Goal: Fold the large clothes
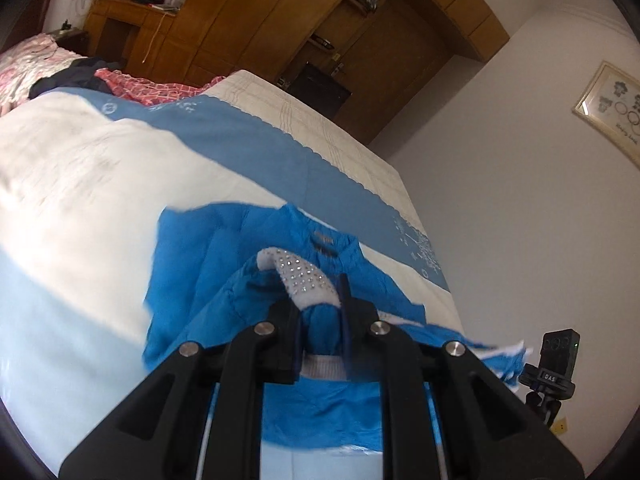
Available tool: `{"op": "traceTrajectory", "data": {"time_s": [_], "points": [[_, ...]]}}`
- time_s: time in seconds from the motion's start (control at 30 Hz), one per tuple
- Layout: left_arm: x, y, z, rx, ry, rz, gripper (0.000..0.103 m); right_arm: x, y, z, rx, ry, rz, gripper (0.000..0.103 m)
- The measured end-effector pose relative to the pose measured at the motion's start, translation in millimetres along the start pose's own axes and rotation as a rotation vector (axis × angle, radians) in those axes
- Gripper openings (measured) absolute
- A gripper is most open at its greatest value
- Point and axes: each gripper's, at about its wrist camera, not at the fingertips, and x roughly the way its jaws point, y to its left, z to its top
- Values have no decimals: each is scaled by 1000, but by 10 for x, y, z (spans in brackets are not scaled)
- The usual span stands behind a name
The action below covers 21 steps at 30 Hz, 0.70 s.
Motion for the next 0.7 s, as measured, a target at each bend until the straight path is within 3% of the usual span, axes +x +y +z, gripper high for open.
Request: {"op": "traceTrajectory", "data": {"time_s": [0.37, 0.7], "points": [[1187, 283, 553, -54, 93, 76, 14, 742, -819, 766, 200, 51, -31, 10], [1966, 921, 626, -158, 201, 132, 17, 1420, -1445, 1074, 326, 112, -54, 10]]}}
